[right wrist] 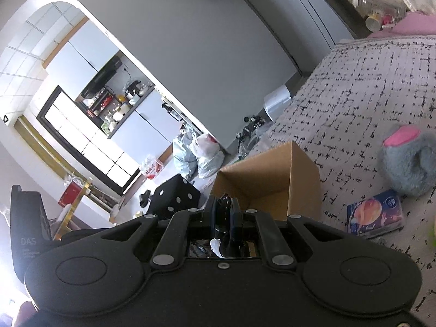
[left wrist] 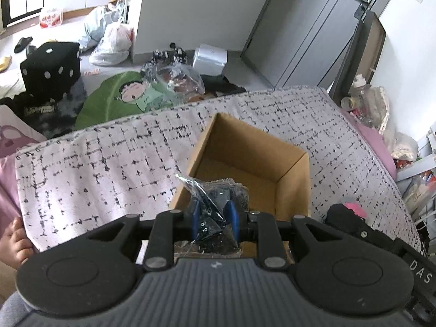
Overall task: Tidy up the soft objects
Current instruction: 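Carry the black bag with the left tool into the cardboard box and release, then withdraw the left tool from the box toward the grey-blue cloth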
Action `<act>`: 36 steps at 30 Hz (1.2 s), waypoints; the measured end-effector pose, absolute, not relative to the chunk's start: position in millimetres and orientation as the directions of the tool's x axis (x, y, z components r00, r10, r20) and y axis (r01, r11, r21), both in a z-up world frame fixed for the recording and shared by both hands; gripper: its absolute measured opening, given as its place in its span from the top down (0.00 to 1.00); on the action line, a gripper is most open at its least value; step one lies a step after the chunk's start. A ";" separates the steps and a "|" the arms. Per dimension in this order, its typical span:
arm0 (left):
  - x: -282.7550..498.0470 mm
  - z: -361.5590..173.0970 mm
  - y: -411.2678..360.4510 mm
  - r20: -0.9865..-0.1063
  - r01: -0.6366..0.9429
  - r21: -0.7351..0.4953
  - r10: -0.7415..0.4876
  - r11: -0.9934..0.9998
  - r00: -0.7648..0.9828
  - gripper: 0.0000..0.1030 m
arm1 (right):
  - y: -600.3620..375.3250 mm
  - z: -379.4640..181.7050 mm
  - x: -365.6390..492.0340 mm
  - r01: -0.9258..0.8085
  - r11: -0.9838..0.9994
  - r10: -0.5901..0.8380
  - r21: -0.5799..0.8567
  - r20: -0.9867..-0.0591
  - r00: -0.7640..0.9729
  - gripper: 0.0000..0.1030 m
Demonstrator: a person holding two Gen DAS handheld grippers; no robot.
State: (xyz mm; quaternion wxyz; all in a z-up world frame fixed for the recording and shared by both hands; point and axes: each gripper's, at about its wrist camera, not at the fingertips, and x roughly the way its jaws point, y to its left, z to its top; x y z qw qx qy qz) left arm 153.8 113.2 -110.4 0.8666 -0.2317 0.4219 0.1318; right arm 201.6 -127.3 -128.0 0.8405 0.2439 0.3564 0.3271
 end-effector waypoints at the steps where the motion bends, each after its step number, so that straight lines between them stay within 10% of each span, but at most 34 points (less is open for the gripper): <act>1: 154.5 -112.4 113.8 -0.797 -0.426 -0.291 0.029 0.857 0.603 0.78 | -125.6 -129.9 202.2 -0.371 0.668 0.723 0.645 -0.445 0.529 0.91; 11: 154.0 -125.2 126.2 -0.811 -0.454 -0.308 0.018 0.836 0.585 0.76 | -111.1 -142.9 207.0 -0.352 0.689 0.708 0.633 -0.484 0.515 0.90; 17: 153.4 -127.7 126.1 -0.813 -0.448 -0.312 0.008 0.838 0.582 0.71 | -110.3 -149.6 207.9 -0.329 0.703 0.696 0.631 -0.515 0.500 0.71; 22: 158.2 -124.4 117.8 -0.831 -0.443 -0.265 0.030 0.857 0.556 0.63 | -120.4 -136.8 199.9 -0.301 0.745 0.644 0.596 -0.523 0.558 0.22; 27: 153.3 -109.5 108.4 -0.809 -0.435 -0.215 0.090 0.874 0.580 0.36 | -137.2 -120.6 191.2 -0.263 0.765 0.606 0.588 -0.518 0.603 0.14; 36: 148.6 -89.8 92.3 -0.797 -0.414 -0.195 0.102 0.889 0.595 0.20 | -160.7 -107.1 176.4 -0.186 0.836 0.493 0.516 -0.559 0.667 0.06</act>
